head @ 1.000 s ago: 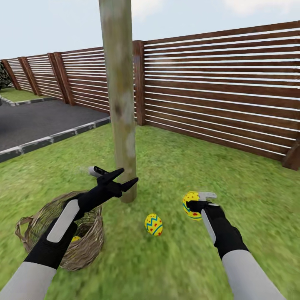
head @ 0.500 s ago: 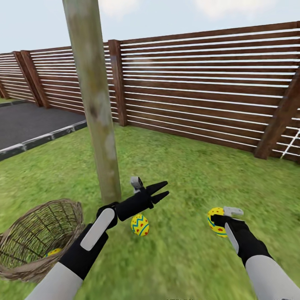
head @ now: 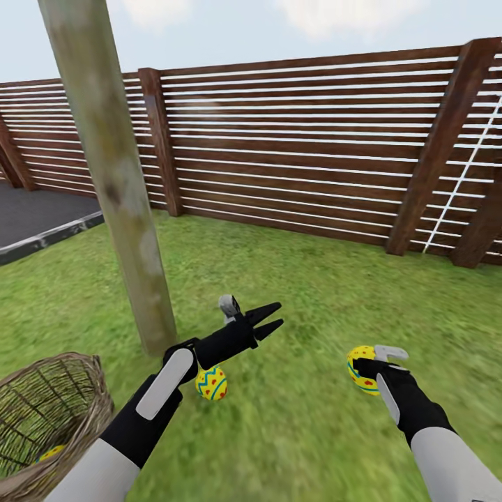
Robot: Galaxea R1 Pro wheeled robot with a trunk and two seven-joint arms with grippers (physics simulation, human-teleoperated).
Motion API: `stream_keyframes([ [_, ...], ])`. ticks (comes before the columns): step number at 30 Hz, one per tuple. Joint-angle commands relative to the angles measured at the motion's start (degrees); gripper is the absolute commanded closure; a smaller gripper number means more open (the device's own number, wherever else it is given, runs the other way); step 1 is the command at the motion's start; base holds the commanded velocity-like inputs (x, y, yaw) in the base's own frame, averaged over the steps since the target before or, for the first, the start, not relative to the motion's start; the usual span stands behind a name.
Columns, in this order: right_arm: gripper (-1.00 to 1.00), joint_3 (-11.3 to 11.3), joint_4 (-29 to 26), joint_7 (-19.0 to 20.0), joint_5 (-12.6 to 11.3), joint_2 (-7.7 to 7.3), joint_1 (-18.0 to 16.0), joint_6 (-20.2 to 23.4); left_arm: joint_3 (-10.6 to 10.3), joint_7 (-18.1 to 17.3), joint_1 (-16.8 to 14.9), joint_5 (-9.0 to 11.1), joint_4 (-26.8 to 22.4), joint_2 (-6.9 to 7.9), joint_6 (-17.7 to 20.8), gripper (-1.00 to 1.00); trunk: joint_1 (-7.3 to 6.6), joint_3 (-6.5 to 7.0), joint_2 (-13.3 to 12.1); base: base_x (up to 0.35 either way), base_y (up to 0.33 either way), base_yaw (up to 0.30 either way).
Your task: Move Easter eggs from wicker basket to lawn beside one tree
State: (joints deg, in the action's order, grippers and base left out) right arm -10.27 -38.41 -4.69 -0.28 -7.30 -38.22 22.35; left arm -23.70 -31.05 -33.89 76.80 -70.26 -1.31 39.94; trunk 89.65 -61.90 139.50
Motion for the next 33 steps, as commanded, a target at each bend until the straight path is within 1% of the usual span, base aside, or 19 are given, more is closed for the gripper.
stream_keyframes([
  [1, 1.00, -0.01, -0.09, -0.14, -0.06, 0.00, -0.01, 0.32, 0.01, 0.02, -0.04, 0.37, 0.03, -0.01, 0.37, -1.00, -0.01, 0.00, 0.02, 0.000, 0.000, -0.275],
  [15, 1.00, -0.06, 0.63, -0.05, -0.16, -0.08, -0.02, 0.32, -0.03, 0.02, -0.04, 0.37, -0.04, -0.01, 0.32, -1.00, -0.01, 0.69, 0.02, 0.000, 0.000, -0.271],
  [17, 1.00, -0.55, 0.92, -0.05, -0.16, -0.08, -0.01, 0.32, -0.03, 0.02, -0.04, 0.37, -0.04, -0.01, 0.32, -1.00, -0.01, 0.80, 0.02, 0.000, 0.000, -0.261],
  [18, 1.00, -1.16, 1.03, -0.02, -0.16, -0.08, -0.01, 0.32, -0.03, 0.02, -0.04, 0.37, -0.02, -0.01, 0.32, -1.00, -0.01, 0.86, 0.02, 0.000, 0.000, -0.260],
  [21, 1.00, -1.63, 1.16, 0.08, -0.16, -0.06, -0.01, 0.32, -0.03, 0.02, -0.04, 0.37, 0.03, -0.01, 0.32, -1.00, -0.01, 1.02, 0.02, 0.021, 0.000, -0.258],
  [26, 1.00, -1.68, 1.40, -0.08, 0.06, 0.00, -0.01, 0.29, -0.38, 0.02, -0.04, 0.37, 0.06, -0.07, 0.32, -1.00, -0.01, 1.24, 0.02, 0.284, 0.000, -0.195],
  [28, 1.00, -1.59, 3.73, -0.13, 0.42, 0.01, -0.01, -1.21, -0.38, 0.04, -0.04, 0.37, 0.11, -0.09, 0.32, -1.00, -0.01, 1.25, 0.02, 0.340, 0.000, -0.012],
  [29, 1.00, -1.44, 6.59, -0.09, 0.84, -0.09, -0.01, -4.44, -0.41, 0.07, -0.04, 0.37, 0.11, -0.09, 0.32, -1.00, -0.01, 1.25, 0.02, 0.340, 0.000, -0.003],
  [30, 1.00, -1.37, 7.78, -0.10, 0.95, -0.13, -0.01, -6.02, -0.44, 0.07, -0.04, 0.37, 0.12, -0.09, 0.32, -1.00, -0.01, 1.25, 0.02, 0.340, 0.000, -0.001],
  [31, 1.00, -1.33, 8.25, -0.13, 1.02, -0.11, -0.01, -7.08, -0.46, 0.10, -0.04, 0.37, 0.12, -0.11, 0.30, -1.00, -0.01, 1.25, 0.02, 0.340, 0.000, -0.001],
  [33, 1.00, -1.33, 8.17, -0.20, 1.00, -0.09, -0.01, -7.82, -0.46, 0.09, -0.04, 0.37, 0.12, -0.37, 0.31, -1.00, -0.01, 1.25, 0.02, 0.340, 0.000, 0.000],
])
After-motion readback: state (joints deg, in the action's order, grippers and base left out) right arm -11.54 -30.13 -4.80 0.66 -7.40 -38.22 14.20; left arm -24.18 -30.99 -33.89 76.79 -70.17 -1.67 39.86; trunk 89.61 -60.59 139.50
